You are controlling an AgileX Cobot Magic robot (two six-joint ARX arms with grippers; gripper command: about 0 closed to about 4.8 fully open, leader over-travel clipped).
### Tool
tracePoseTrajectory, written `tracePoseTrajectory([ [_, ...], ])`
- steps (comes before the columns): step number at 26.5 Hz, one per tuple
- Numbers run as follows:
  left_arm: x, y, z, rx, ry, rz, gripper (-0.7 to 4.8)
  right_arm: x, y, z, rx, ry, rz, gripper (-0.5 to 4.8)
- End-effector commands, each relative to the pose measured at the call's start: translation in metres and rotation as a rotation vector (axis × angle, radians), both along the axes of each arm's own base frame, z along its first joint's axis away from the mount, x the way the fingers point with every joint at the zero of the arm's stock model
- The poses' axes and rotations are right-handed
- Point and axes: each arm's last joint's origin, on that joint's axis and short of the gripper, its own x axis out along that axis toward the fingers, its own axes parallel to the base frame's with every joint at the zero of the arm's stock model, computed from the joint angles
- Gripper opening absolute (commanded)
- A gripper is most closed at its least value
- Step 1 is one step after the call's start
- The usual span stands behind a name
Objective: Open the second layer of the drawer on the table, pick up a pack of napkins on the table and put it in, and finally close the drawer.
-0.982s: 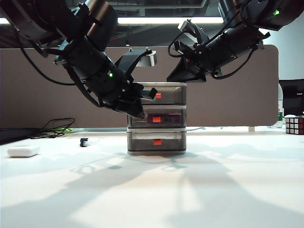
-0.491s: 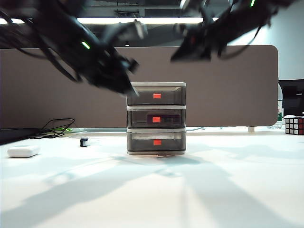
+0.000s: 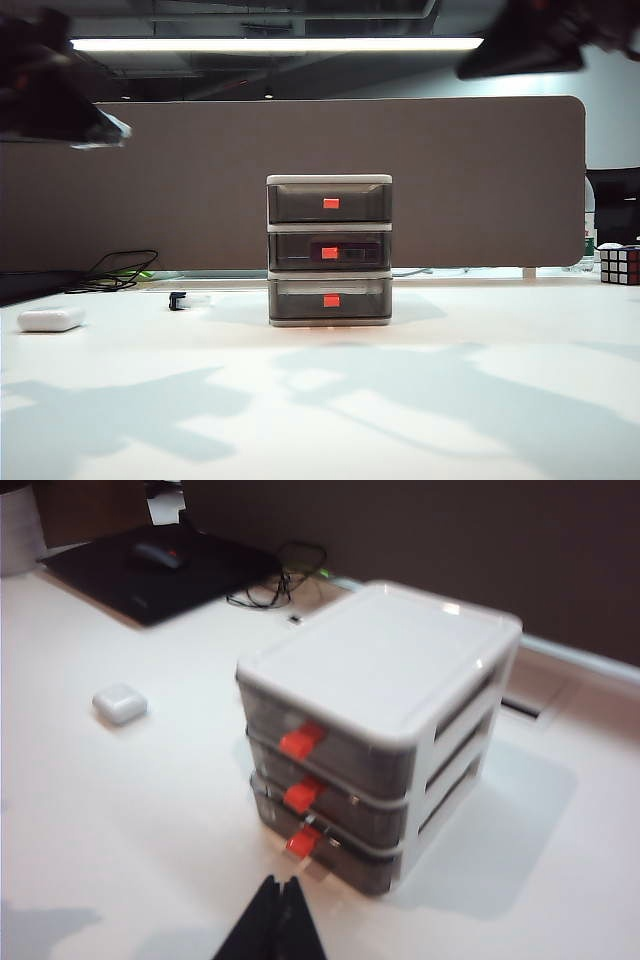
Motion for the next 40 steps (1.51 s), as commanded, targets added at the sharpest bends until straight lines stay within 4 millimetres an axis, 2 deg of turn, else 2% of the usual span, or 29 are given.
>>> tracePoseTrajectory([
  [1, -0.008, 0.004, -0.006, -0.074, -0.029, 0.013, -0.06, -0.020, -0.007, -0.017, 0.028, 0.012, -0.045, -0.05],
  [6, -0.020, 0.012, -0.026, -0.121, -0.086, 0.019, -0.06, -0.060, -0.015, -0.068, 0.095, 0.010, -0.070, -0.05],
  [11, -0.024, 0.015, -0.037, -0.134, -0.104, 0.017, -0.06, -0.080, -0.018, -0.099, 0.096, -0.006, -0.066, -0.05],
  [15, -0.024, 0.015, -0.038, -0.125, -0.096, 0.007, -0.06, -0.091, -0.023, -0.118, 0.117, -0.026, -0.081, -0.05],
  [20, -0.023, 0.017, -0.038, -0.093, -0.113, -0.014, -0.06, -0.093, -0.025, -0.117, 0.091, -0.054, -0.109, -0.05],
  [27, -0.012, 0.047, -0.034, -0.158, -0.116, 0.067, -0.06, -0.090, -0.034, -0.116, 0.087, -0.070, -0.204, -0.05],
  [31, -0.017, 0.052, -0.034, -0.145, -0.124, 0.122, -0.06, -0.091, -0.036, -0.116, 0.091, -0.075, -0.215, -0.05],
  [36, -0.032, 0.059, -0.038, -0.118, -0.110, 0.201, -0.06, -0.099, -0.041, -0.116, 0.095, -0.066, -0.283, -0.05],
  [40, -0.037, 0.059, -0.040, -0.095, -0.112, 0.153, -0.06, -0.104, -0.044, -0.116, 0.090, -0.073, -0.324, -0.05],
])
